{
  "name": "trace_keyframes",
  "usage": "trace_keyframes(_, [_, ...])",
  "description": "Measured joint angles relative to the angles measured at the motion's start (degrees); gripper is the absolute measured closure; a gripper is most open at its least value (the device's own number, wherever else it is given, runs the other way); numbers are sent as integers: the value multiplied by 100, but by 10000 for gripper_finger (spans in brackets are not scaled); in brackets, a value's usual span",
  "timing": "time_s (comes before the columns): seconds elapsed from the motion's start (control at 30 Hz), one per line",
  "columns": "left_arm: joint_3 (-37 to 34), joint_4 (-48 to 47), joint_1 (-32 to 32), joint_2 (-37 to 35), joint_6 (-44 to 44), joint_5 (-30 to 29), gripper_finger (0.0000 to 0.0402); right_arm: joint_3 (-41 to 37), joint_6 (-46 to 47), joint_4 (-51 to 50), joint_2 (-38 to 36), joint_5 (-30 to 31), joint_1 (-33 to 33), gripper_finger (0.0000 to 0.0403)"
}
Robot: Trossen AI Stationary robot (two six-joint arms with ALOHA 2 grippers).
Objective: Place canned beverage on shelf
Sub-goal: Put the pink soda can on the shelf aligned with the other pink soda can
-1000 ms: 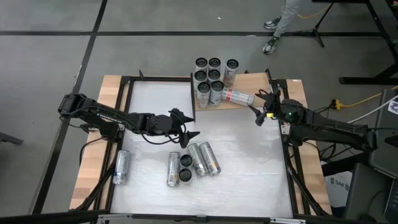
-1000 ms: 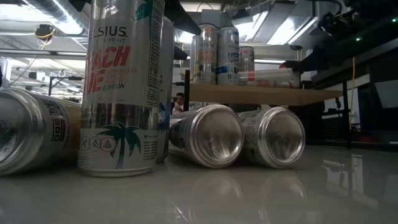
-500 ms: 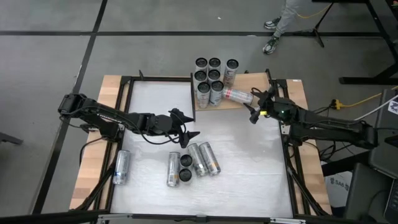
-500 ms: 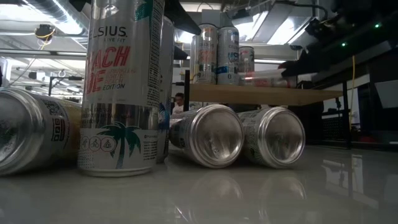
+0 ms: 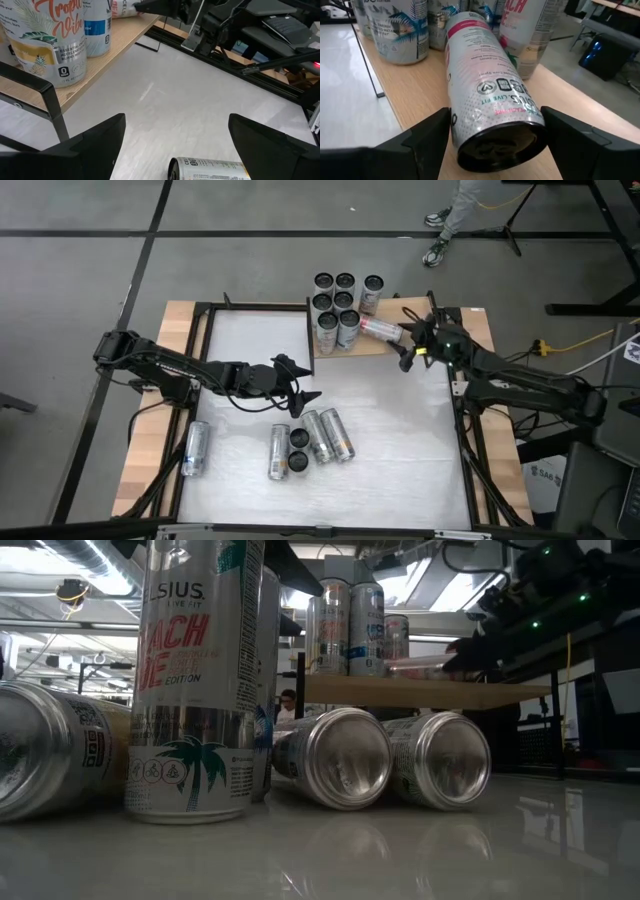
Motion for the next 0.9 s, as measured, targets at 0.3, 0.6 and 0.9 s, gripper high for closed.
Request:
trace_keyframes(0.3, [0, 0, -2, 1, 2, -130, 52, -2, 2, -75, 188, -131, -102, 105])
trace_keyframes(0.6, [0, 0, 9, 1, 20, -299, 52, -2, 2, -51, 188, -95, -100, 105])
trace_keyframes(0.9, [0, 0, 9, -1, 17, -299, 52, -4, -11, 334, 391, -99, -100, 105])
